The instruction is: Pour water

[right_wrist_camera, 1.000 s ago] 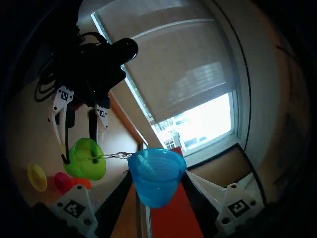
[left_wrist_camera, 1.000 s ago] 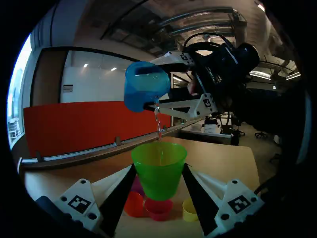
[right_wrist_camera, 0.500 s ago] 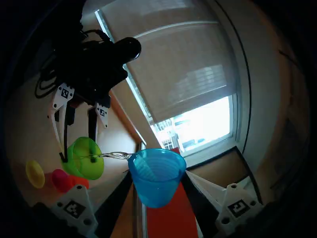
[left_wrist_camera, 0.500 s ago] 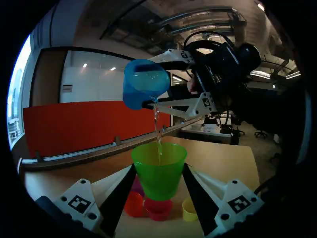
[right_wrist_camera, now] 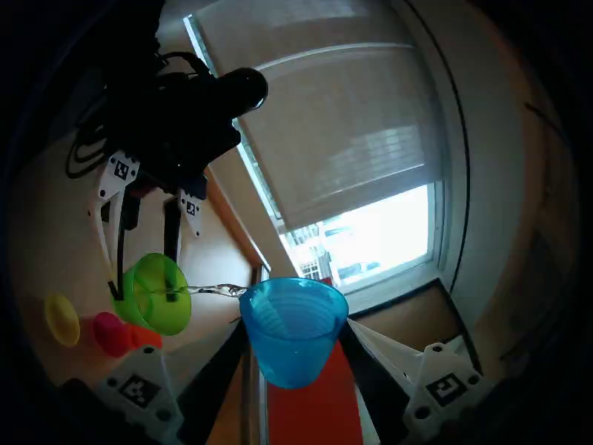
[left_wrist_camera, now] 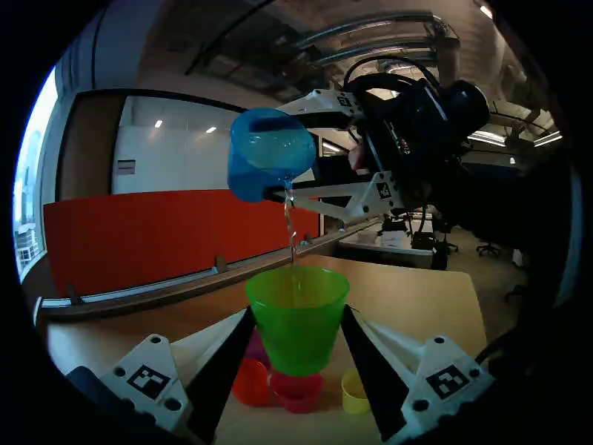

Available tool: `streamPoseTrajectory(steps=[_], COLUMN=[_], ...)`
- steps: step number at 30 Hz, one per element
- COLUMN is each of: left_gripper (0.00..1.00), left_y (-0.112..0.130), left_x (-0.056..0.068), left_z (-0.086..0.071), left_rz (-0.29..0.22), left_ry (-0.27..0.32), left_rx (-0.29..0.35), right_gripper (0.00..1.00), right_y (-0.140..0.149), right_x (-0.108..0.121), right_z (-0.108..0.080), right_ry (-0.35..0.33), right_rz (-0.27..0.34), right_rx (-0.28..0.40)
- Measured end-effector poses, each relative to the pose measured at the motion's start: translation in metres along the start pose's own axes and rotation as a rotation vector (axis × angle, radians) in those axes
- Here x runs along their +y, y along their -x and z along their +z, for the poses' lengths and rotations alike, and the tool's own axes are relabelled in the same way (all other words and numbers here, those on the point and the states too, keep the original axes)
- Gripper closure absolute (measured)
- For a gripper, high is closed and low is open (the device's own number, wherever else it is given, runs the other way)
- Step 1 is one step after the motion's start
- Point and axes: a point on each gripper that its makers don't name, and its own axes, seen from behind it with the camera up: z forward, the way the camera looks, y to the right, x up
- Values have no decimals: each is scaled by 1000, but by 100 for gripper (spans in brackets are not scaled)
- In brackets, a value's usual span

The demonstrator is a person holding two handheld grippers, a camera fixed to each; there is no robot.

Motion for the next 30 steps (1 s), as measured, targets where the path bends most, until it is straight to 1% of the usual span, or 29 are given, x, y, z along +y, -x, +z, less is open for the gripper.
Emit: streamPoseTrajectory(steps=[8, 17, 30], left_gripper=[17, 17, 17], left_y=[0, 0, -1], left_x=[0, 4, 3], left_z=[1, 1, 1], left_rz=[3, 5, 6], left_ry=[-2, 9, 2], left_rx=[1, 0, 4], right_gripper=[12, 12, 12], right_y=[-3, -5, -6], right_x=[0, 0, -2], right_z=[-1, -2, -3], right_ry=[5, 7, 8], right_rz=[-15, -35, -70], right_rx=[3, 1, -6])
